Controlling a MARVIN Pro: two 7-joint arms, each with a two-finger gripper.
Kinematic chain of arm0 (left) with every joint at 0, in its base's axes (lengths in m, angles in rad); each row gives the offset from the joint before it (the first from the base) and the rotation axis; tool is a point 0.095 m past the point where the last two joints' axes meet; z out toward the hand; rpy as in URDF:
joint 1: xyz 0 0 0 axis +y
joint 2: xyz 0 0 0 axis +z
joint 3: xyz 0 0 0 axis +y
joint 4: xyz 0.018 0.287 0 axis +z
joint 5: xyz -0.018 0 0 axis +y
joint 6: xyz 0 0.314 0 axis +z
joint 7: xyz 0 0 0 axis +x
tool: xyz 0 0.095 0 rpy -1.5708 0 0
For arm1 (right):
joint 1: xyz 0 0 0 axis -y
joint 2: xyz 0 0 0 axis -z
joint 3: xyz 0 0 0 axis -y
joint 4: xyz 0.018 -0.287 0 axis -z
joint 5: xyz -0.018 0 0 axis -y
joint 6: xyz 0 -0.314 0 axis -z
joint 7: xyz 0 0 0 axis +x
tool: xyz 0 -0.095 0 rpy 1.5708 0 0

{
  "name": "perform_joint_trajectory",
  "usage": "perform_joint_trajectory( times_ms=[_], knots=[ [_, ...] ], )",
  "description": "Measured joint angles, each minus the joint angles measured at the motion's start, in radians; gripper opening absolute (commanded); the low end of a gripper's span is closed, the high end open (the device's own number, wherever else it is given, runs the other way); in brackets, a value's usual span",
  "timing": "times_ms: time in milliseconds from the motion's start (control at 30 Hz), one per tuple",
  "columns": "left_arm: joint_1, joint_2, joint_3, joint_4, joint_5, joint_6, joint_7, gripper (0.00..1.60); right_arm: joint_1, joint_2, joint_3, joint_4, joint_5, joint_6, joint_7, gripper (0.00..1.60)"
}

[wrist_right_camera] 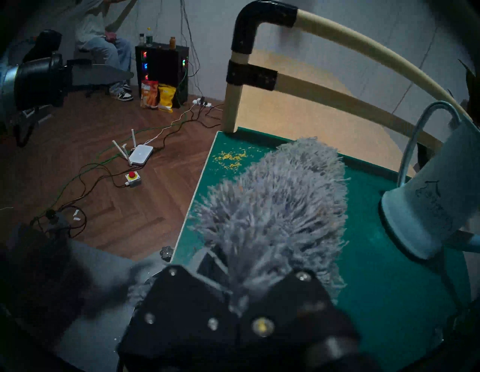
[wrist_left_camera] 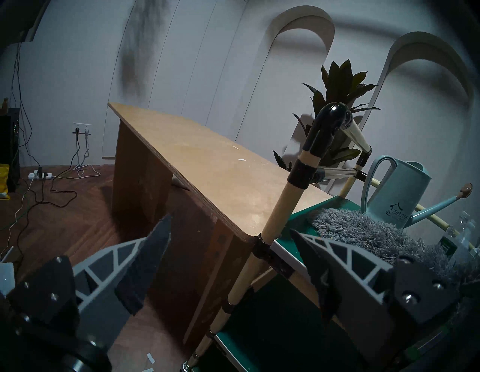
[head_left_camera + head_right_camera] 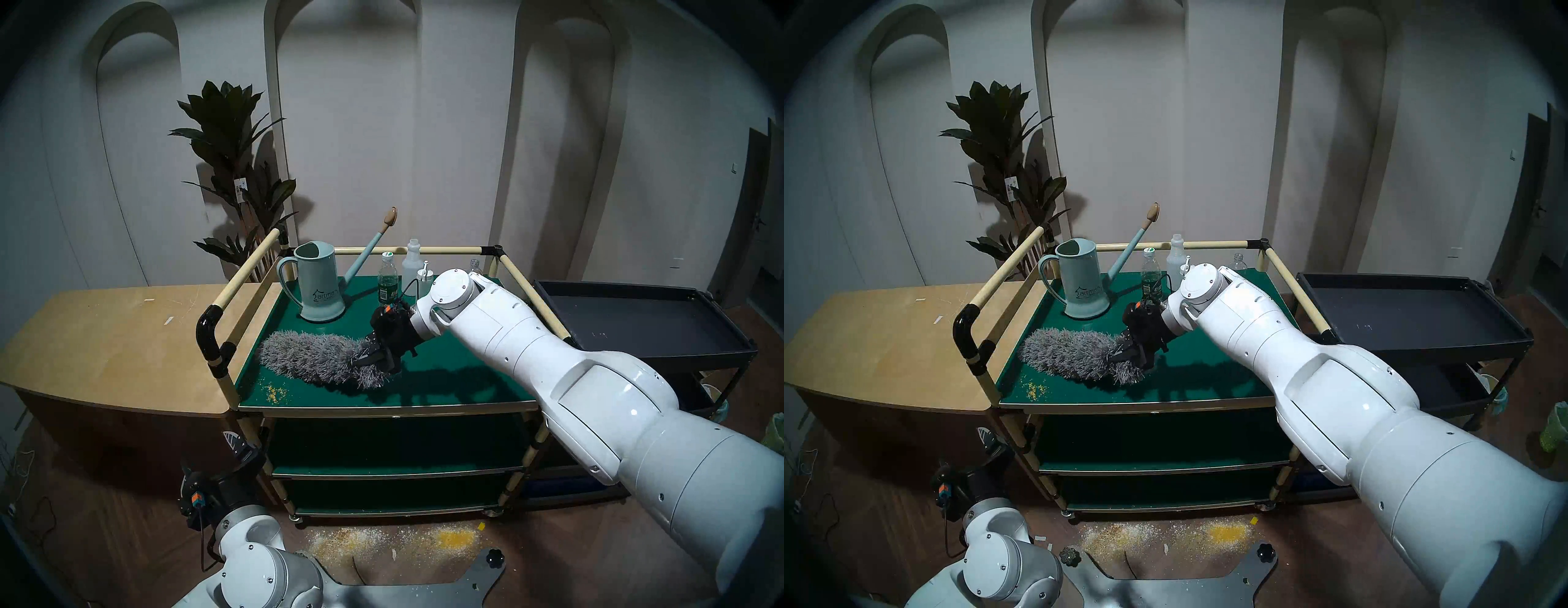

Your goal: Dust the shelf with the duster

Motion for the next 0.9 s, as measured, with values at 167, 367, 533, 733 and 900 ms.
perform_joint_trajectory(
  times_ms=[167,367,533,733,900],
  knots=[
    [-0.008,-0.006,0.004,0.011,0.002,-0.008,-0.005,1.6,0.012,0.001,-0.002,-0.012,0.012,-0.026,0.088,0.0],
    [-0.017,-0.016,0.024,0.022,0.011,-0.014,-0.007,1.6,0.016,0.015,0.003,-0.04,0.029,-0.044,0.175,0.0],
    [-0.022,-0.028,0.042,0.028,0.03,-0.021,0.002,1.6,0.012,0.03,0.001,-0.059,0.042,-0.056,0.201,0.0],
    [-0.027,-0.026,0.072,0.038,0.039,-0.043,0.05,1.6,-0.013,0.054,-0.047,-0.115,0.073,-0.056,0.208,0.0],
    [-0.037,-0.012,0.1,0.051,0.039,-0.067,0.093,1.6,-0.034,0.084,-0.117,-0.185,0.129,-0.042,0.208,0.0]
  ],
)
